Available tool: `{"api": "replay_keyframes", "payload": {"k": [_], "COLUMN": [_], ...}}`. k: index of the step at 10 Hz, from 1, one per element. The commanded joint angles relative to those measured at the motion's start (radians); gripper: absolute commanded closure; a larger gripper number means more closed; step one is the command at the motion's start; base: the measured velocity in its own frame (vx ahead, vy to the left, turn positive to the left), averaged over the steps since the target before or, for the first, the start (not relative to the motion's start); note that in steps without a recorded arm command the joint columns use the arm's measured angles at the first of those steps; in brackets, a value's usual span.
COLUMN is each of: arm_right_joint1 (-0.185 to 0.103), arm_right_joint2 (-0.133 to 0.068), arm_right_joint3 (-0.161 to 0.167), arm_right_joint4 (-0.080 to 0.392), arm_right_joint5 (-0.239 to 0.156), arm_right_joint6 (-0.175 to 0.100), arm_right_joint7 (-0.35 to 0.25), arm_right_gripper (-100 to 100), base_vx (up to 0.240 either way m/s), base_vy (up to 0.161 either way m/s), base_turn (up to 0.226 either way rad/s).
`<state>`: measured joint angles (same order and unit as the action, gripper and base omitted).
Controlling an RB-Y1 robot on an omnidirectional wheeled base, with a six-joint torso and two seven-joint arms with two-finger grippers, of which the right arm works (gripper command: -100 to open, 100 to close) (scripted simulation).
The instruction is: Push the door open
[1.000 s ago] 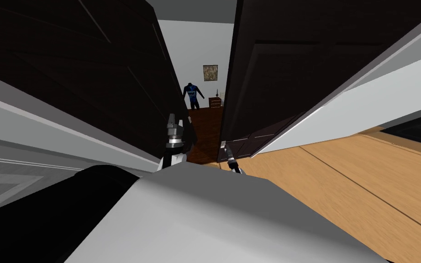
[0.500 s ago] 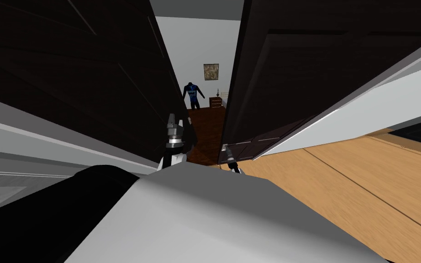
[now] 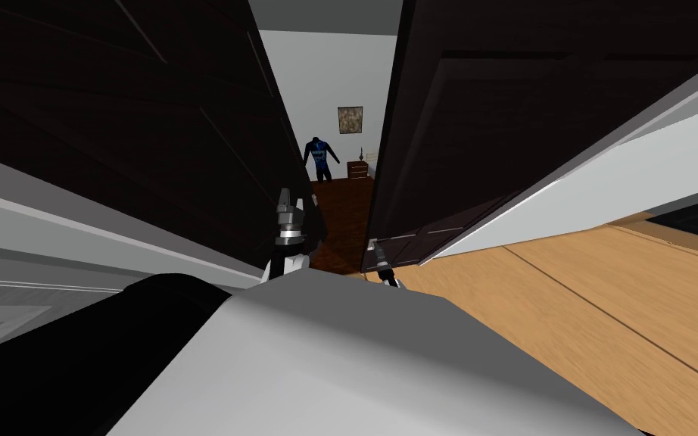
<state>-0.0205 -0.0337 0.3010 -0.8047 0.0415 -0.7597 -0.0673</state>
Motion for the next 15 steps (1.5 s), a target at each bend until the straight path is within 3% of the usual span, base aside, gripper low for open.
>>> {"api": "replay_keyframes", "payload": {"k": [1, 7, 10, 11, 15], "arm_right_joint1": [-0.002, -0.01, -0.018, -0.018, -0.014], "arm_right_joint2": [-0.007, -0.02, -0.027, -0.028, -0.027], "arm_right_joint3": [-0.013, -0.052, -0.095, -0.082, -0.08], "arm_right_joint4": [0.003, 0.011, 0.021, 0.021, 0.012], "arm_right_joint5": [-0.005, -0.02, -0.036, -0.033, -0.035], "arm_right_joint6": [0.0, 0.0, 0.0, 0.0, 0.005], "arm_right_joint7": [0.005, 0.021, 0.037, 0.032, 0.03], "arm_right_gripper": [100, 100, 100, -100, -100], "base_vx": [0.099, 0.157, 0.162, -0.02, -0.182], "base_vy": [0.033, 0.083, 0.086, 0.053, 0.004], "base_turn": [-0.02, -0.036, -0.085, -0.058, -0.026]}}
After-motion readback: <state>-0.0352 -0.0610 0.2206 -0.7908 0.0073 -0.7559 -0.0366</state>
